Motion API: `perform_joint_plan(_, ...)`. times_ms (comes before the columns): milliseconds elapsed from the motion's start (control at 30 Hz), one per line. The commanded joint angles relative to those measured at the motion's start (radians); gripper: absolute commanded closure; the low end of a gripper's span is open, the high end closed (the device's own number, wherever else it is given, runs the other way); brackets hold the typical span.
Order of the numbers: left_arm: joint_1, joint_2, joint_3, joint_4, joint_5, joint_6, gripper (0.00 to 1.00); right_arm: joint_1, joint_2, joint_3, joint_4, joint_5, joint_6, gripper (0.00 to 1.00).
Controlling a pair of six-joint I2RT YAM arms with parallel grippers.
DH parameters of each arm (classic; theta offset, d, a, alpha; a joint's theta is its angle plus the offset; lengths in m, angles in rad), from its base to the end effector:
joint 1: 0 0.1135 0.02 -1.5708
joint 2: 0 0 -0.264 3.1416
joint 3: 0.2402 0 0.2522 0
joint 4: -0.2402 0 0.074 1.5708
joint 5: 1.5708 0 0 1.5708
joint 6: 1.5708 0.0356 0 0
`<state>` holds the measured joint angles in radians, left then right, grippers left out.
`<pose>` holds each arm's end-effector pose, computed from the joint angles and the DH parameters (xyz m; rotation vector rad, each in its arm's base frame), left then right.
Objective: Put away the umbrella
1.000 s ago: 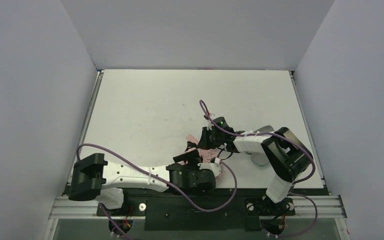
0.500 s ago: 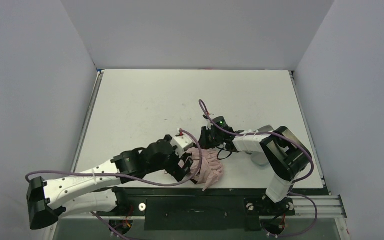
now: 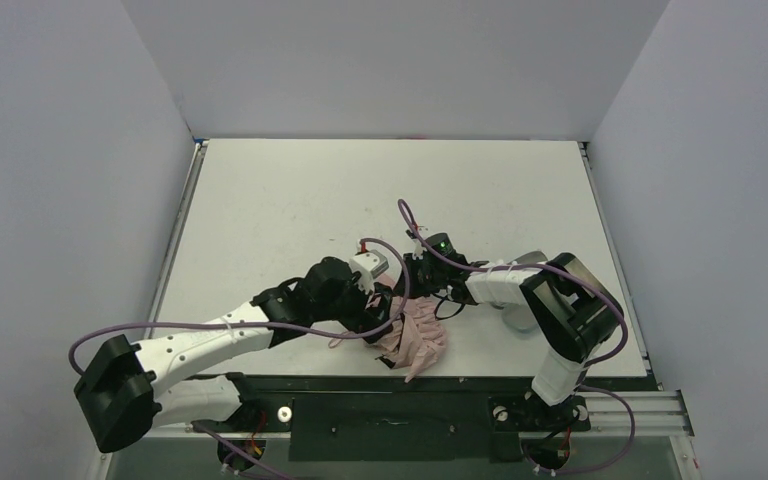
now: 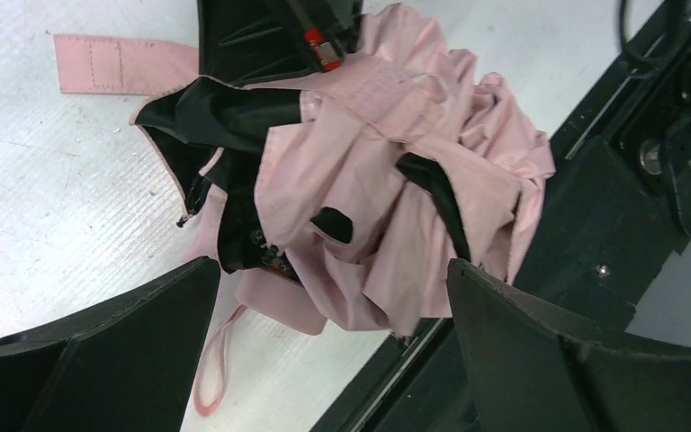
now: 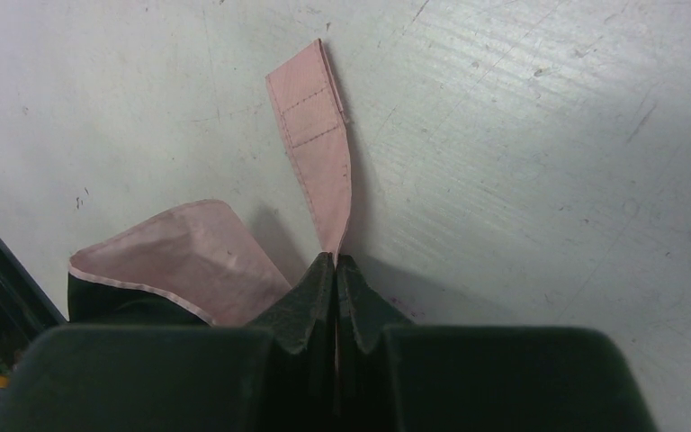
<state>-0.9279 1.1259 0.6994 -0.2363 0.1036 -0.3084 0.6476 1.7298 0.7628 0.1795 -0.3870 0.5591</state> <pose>0.1412 -0.1947 0.2378 0.7721 2.2176 -0.7631 0.2517 0.2072 0.1308 -0.3158 2.5137 0.9992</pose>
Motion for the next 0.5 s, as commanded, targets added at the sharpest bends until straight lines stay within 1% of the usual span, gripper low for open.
perform_joint_plan(0,0.035,0.056,-0.023,0.126,0.052,-0.019,0.03,-0.003,0.026,-0.007,-0.037,0.007,-0.026,1.0)
perform_joint_plan(233,0.041,0.19,-0.058,0.216,0.114,-0.03,0.03,-0.006,0.034,-0.003,-0.034,0.002,-0.025,1.0)
perform_joint_plan(333,0.026,0.239,-0.075,0.256,0.126,-0.045,0.03,-0.006,0.035,-0.004,-0.034,0.001,-0.026,1.0)
perform_joint_plan(467,-0.03,0.286,-0.108,0.294,0.056,-0.08,0.03,-0.006,0.04,-0.002,-0.032,-0.001,-0.025,1.0)
